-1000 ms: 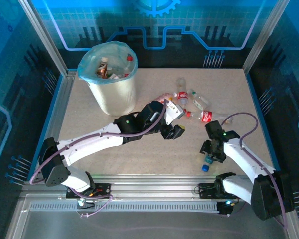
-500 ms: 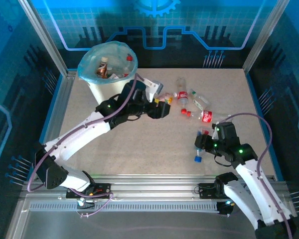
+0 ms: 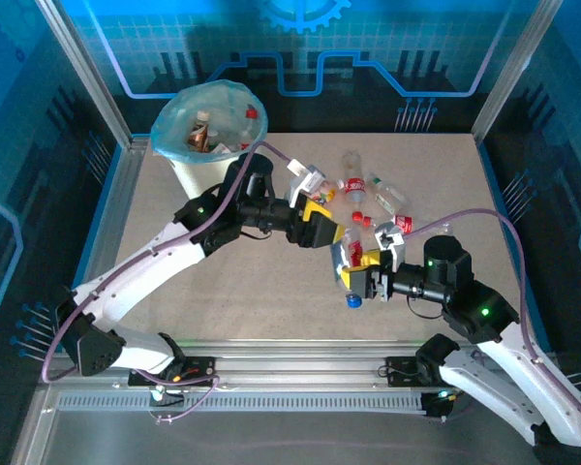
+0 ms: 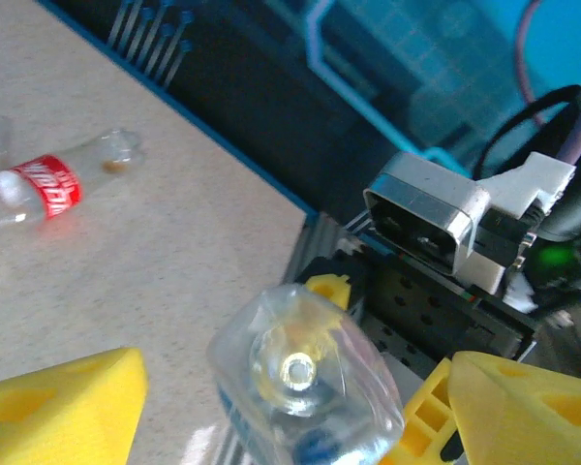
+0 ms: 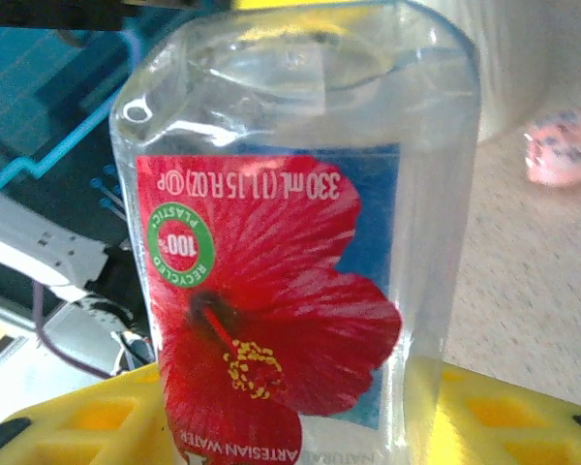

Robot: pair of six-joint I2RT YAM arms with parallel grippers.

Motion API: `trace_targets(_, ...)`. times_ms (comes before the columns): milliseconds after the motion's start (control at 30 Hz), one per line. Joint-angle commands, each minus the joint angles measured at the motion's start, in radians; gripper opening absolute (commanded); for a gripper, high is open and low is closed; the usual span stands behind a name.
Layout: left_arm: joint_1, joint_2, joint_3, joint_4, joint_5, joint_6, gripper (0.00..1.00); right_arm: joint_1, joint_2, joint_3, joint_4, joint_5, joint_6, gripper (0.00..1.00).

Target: Put the plastic bottles in the bin

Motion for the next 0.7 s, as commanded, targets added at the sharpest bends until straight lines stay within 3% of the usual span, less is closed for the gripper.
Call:
trace_targets(0,-0.006,-0.047,-0.024,0.083,0.137,-0.067,0.85,0.066,0.02,0.059,0.062,0.057,-0.081,0.54)
trace_targets(167,-0.031,-0.07,-0.007,-0.012,0.096,-0.029,0.85,0.161,0.069,0.121,0.078,0.197,-0.112,0.54)
trace_targets(333,-0.048,-0.089,0.023,-0.138,-0.034,0.023,0.83,0.239,0.118,0.151,0.121,0.286,-0.146,0.54)
trace_targets(567,-0.049,-0.112,0.027,-0.187,-0.139,0.022,0.69,0.348,0.171,0.167,0.152,0.426,-0.189,0.54)
trace_targets(667,-0.049,-0.124,0.027,-0.198,-0.179,0.021,0.63,0.378,0.183,0.173,0.139,0.495,-0.193,0.59)
